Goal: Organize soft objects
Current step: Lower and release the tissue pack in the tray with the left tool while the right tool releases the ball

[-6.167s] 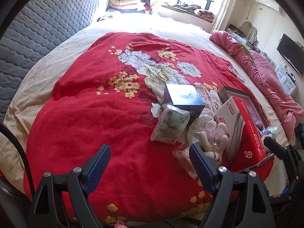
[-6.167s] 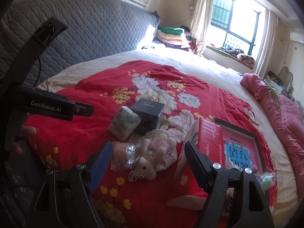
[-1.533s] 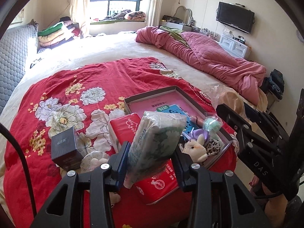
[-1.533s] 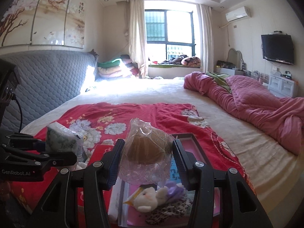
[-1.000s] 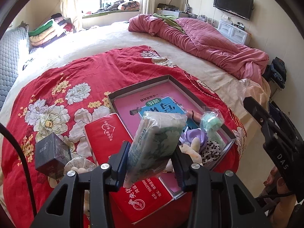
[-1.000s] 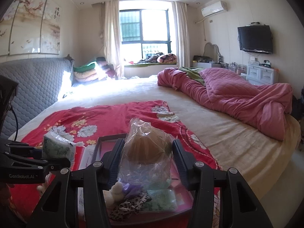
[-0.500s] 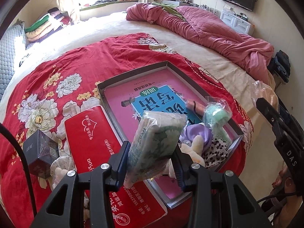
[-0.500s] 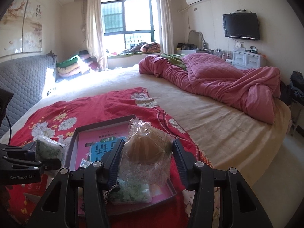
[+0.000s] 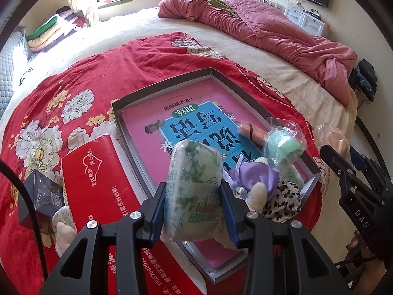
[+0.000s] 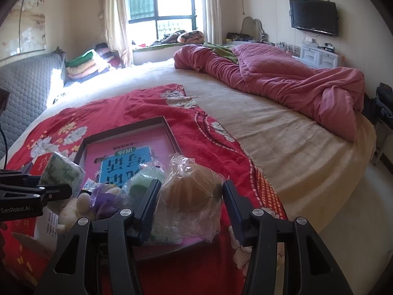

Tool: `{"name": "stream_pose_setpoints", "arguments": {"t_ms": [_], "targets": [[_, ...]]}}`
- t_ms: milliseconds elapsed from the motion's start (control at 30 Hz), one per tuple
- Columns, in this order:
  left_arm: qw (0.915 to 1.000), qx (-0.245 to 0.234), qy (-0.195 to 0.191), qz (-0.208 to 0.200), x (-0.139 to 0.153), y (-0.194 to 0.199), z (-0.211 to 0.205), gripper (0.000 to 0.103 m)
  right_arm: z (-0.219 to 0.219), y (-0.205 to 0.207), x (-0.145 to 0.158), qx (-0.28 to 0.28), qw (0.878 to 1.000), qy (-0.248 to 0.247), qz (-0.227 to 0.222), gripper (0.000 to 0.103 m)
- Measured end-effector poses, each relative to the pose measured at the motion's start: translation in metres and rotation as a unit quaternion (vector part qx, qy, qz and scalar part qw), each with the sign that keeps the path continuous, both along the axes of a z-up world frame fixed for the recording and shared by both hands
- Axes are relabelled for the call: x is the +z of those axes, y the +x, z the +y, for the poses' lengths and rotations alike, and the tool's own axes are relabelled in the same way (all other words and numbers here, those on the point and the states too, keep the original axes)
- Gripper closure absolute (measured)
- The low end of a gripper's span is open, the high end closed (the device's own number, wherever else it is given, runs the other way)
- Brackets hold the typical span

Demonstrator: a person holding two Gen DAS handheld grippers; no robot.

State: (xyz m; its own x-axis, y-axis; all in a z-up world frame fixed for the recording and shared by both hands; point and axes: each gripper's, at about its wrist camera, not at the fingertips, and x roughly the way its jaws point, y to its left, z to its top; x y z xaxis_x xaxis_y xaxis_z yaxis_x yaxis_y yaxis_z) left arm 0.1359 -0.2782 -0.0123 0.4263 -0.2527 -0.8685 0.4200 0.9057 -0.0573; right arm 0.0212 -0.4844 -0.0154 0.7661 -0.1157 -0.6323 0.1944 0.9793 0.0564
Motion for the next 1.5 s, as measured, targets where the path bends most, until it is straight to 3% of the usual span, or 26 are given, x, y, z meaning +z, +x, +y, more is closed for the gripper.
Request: {"name": "stream_pose_setpoints", "arguments": {"t_ms": [1000, 1500], "targets": [[0.9993, 0.005, -0.033, 0.015, -0.012, 0.006, 0.001, 0.061, 0.014, 0.030, -0.030, 0.033, 0.999, -0.004, 0.040, 0.050], [0.9991, 0.006, -0.039, 0.018, -0.012, 0.007, 0.001, 0.061, 0.015, 0.036, -0.035, 0.040, 0.999, 0.009, 0.024, 0.049]]}}
